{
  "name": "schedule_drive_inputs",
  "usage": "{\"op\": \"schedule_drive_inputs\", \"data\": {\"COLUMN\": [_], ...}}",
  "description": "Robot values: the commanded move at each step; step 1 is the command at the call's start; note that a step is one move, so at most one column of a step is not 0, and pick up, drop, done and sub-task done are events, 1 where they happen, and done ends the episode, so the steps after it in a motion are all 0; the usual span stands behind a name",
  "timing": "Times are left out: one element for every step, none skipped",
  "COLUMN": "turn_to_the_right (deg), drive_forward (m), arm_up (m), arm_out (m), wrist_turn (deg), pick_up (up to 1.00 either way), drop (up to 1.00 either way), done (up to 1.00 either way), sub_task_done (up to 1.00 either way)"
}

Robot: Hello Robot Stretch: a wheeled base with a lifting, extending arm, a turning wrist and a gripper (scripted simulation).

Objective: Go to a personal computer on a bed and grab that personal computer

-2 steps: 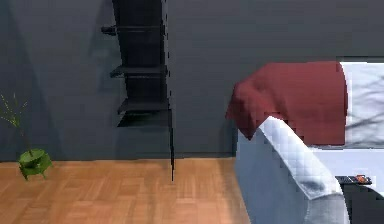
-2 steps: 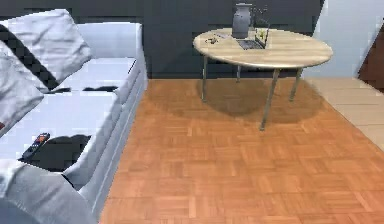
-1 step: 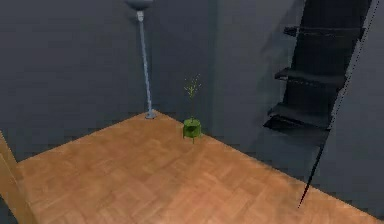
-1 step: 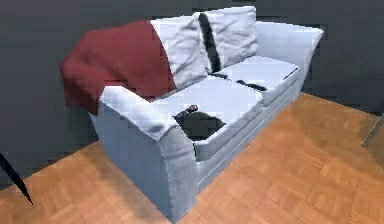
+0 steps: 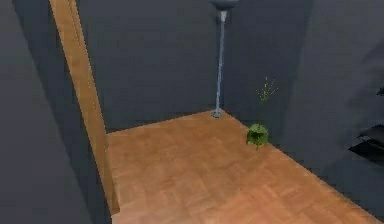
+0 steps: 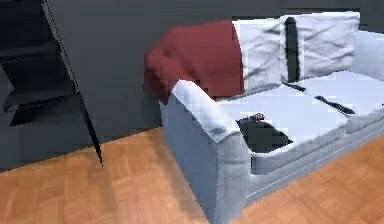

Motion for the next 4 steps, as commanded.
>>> {"op": "schedule_drive_inputs", "data": {"turn_to_the_right": [0.0,-6.0,0.0,-21.0], "drive_forward": [1.00,0.00,0.10,0.00], "arm_up": [0.00,0.00,0.00,0.00], "arm_out": [0.00,0.00,0.00,0.00], "wrist_turn": [0.0,0.0,0.0,0.0], "pick_up": [0.00,0.00,0.00,0.00], "drop": [0.00,0.00,0.00,0.00], "done": [0.00,0.00,0.00,0.00], "sub_task_done": [0.00,0.00,0.00,0.00]}}
